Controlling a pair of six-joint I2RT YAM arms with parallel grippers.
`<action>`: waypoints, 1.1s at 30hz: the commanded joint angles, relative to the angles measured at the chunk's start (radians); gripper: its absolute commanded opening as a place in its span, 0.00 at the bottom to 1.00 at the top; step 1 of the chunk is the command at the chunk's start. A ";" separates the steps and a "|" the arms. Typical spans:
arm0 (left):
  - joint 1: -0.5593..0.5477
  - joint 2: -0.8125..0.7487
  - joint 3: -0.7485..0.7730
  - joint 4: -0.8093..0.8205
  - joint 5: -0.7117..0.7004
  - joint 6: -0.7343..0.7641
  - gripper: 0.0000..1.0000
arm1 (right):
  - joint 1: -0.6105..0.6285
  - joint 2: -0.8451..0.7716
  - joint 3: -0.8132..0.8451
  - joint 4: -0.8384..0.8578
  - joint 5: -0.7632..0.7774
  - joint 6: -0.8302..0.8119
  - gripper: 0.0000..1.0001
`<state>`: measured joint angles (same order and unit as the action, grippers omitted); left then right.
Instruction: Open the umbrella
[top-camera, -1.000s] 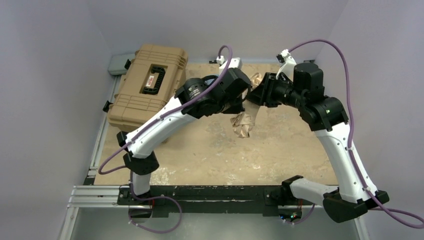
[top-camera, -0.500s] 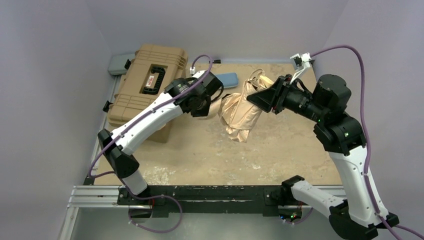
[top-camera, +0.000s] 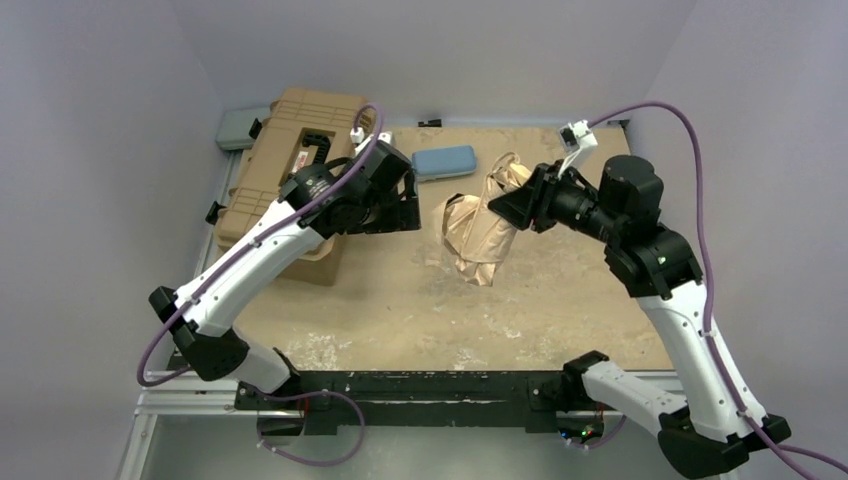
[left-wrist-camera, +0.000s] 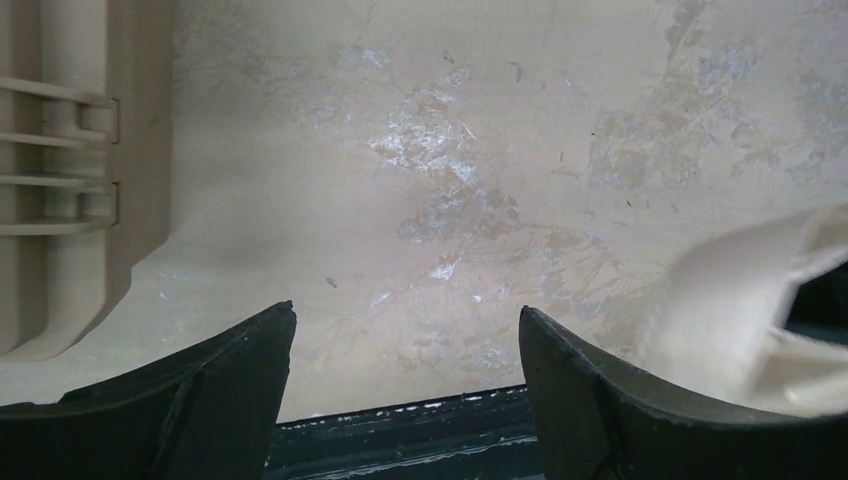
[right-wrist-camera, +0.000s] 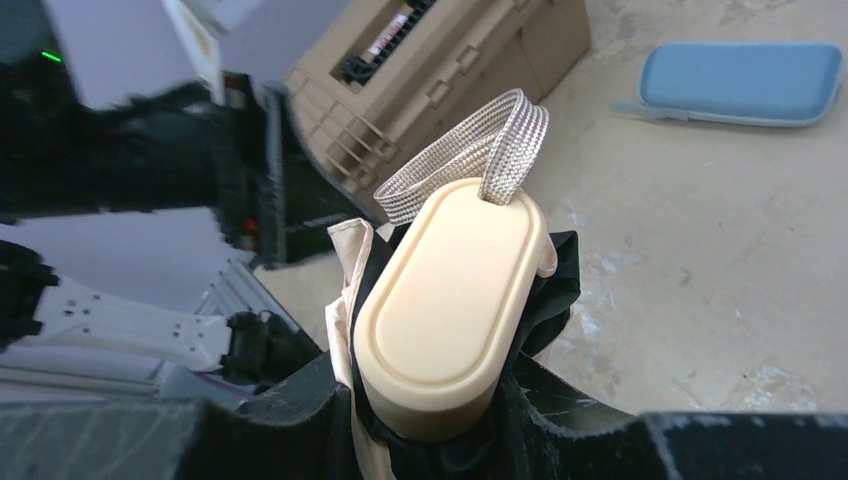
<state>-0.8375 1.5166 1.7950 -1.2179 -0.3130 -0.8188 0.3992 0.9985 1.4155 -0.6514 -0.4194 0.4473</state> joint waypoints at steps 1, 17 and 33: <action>0.026 -0.099 -0.044 -0.009 -0.024 -0.014 0.80 | -0.001 -0.097 -0.202 0.245 0.081 -0.081 0.00; 0.032 -0.361 -0.381 0.091 0.048 -0.058 0.79 | 0.060 -0.222 -0.709 0.778 0.179 -0.225 0.11; 0.032 -0.478 -0.481 0.089 0.044 -0.020 0.79 | 0.350 -0.228 -0.782 0.799 0.359 -0.425 0.99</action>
<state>-0.8097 1.0653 1.3251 -1.1431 -0.2474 -0.8524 0.6884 0.9253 0.6830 0.1513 -0.0956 -0.0177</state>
